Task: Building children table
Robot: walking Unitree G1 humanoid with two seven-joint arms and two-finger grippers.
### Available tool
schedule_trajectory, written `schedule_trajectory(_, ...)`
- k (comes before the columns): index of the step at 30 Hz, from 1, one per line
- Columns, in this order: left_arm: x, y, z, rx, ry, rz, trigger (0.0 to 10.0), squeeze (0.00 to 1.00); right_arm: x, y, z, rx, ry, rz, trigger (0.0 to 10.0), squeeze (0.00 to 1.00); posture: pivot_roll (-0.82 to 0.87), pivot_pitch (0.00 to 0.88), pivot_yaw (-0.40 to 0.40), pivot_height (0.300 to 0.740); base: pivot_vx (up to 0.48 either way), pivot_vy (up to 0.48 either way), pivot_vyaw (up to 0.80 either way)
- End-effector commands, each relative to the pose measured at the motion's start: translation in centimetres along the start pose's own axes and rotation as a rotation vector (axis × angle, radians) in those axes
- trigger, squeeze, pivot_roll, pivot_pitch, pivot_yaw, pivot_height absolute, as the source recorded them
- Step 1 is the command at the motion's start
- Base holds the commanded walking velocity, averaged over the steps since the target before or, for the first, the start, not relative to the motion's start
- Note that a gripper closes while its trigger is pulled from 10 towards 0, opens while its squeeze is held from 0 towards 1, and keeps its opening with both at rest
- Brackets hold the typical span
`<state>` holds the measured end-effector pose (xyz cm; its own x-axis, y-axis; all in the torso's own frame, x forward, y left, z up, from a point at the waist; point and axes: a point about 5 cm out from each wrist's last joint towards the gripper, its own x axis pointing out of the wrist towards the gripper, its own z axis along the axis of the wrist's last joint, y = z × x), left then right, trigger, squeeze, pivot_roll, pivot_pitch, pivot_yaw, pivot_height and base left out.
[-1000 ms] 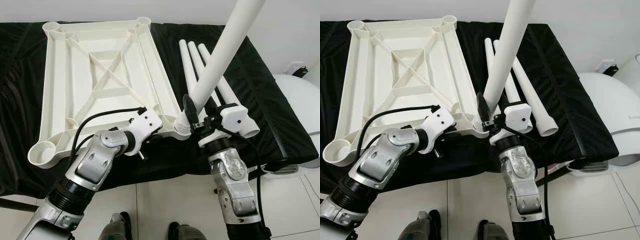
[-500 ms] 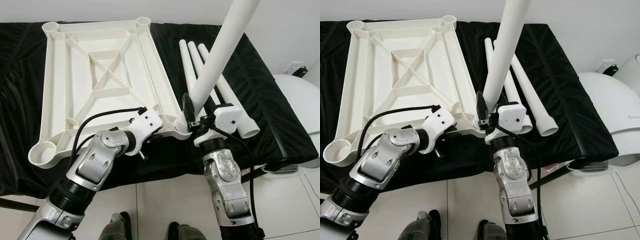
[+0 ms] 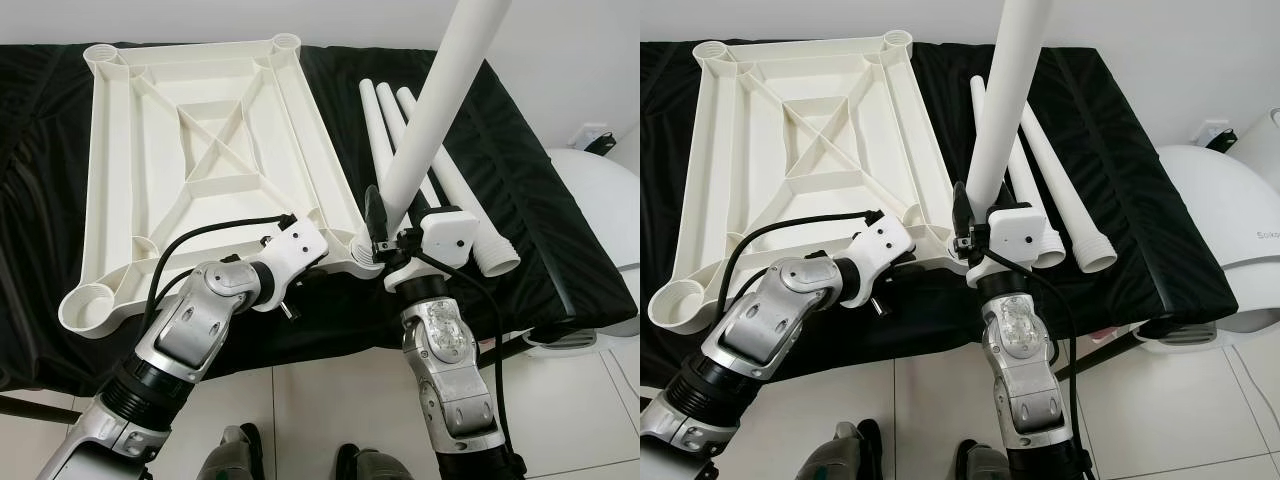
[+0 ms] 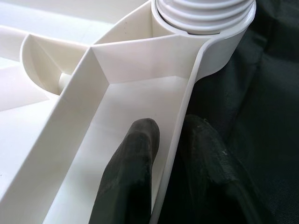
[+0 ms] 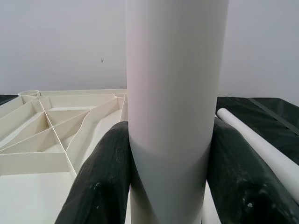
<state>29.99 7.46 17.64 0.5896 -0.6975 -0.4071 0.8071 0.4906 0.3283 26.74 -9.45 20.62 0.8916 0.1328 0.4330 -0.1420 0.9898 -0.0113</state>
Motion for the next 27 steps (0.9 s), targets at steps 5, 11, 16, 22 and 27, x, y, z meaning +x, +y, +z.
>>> schedule_trajectory(5,-0.28,-0.08,0.58,0.017,-0.018,0.007,10.0,0.0,-1.15,-2.52,-3.29,-0.029,0.19,-0.145,10.0,0.23,-0.02,0.212,-0.015,0.74,0.0,0.0,0.0)
schedule_trajectory(11,-0.3,-0.09,0.55,0.016,-0.017,0.009,10.0,0.0,-1.1,-2.69,-3.26,-0.03,0.19,-0.152,10.0,0.48,-0.02,0.214,-0.017,0.74,0.0,0.0,0.0)
schedule_trajectory(16,-0.3,-0.06,0.54,0.014,-0.017,0.011,10.0,0.0,-1.05,-2.66,-3.3,-0.021,0.192,-0.145,10.0,1.0,-0.02,0.214,-0.017,0.74,0.0,0.0,0.0)
schedule_trajectory(22,-0.3,-0.02,0.55,0.013,-0.018,0.012,10.0,0.0,-0.98,-2.59,-3.24,-0.014,0.186,-0.126,10.0,1.0,-0.02,0.215,-0.017,0.74,0.0,0.0,0.0)
schedule_trajectory(27,-0.28,0.0,0.59,0.012,-0.019,0.013,10.0,0.0,-0.84,-2.57,-3.13,-0.022,0.176,-0.112,10.0,0.0,-0.02,0.215,-0.02,0.74,0.0,0.0,0.0)
